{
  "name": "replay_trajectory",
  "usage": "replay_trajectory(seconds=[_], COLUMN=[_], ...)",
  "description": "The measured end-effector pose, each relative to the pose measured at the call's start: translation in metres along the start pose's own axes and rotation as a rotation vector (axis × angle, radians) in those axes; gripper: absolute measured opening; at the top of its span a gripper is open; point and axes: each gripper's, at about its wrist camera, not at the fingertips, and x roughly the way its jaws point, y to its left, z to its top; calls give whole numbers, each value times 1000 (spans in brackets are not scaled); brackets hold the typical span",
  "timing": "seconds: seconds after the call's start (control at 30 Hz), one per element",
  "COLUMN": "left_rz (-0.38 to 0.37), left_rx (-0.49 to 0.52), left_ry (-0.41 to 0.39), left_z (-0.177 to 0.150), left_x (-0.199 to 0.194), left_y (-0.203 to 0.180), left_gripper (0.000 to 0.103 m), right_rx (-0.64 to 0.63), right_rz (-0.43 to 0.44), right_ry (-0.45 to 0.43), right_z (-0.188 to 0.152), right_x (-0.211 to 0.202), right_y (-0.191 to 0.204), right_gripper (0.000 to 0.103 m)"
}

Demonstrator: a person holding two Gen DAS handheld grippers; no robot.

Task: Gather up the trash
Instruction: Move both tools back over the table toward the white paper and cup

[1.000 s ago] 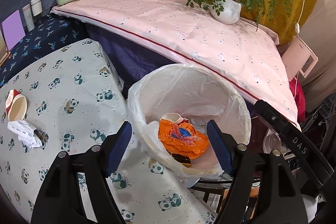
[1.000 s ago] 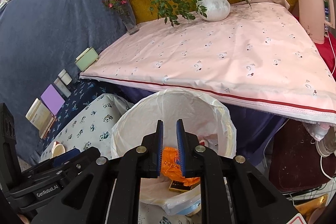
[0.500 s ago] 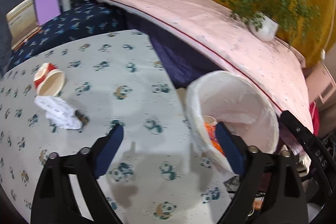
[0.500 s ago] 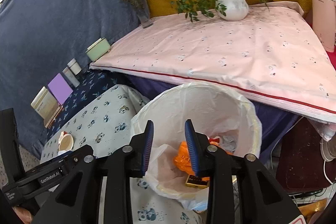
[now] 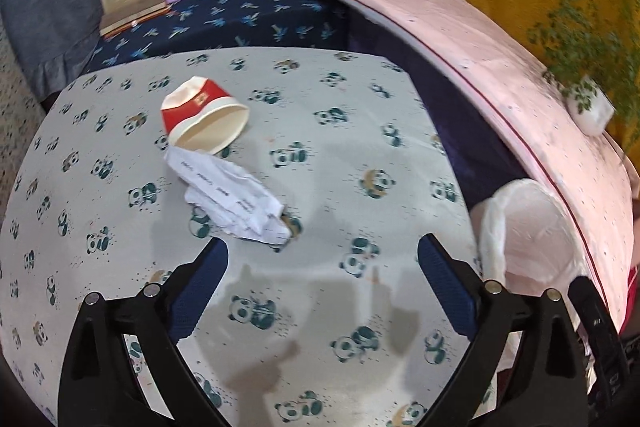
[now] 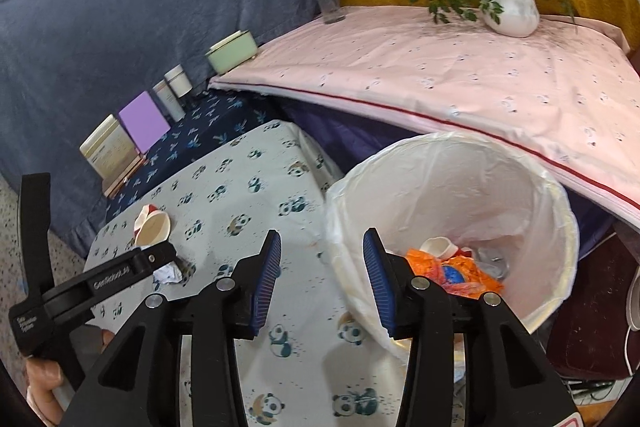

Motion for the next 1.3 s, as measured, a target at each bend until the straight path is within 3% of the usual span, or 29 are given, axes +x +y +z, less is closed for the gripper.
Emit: replay_trajectory(seconds=[0.3,0.8,0.9,1.03,1.07,1.3], left_rz=[56,84,87,92,90,24], left_rx=[-79,-181,-171,-120,-108,-87], left_ry=[29,120,116,104,102,108], left_z=[16,37,35,32,32,23], left_x=[32,90,93,92,91,81], left_y=[31,59,60,58,57,60], left_gripper=[91,91,85,66,65,45], right_rx=[-40,-67,-71,-78,-79,-101], right_rz=[24,42,44,47,48,61], right_ry=[62,131,144,157,159,166], right_z=[-5,-3,-4,-6,-7,-12], right_x=[36,89,96,104,105,106], right_y=[26,50,53,60,62,79], right_gripper=[43,43,43,43,43,43])
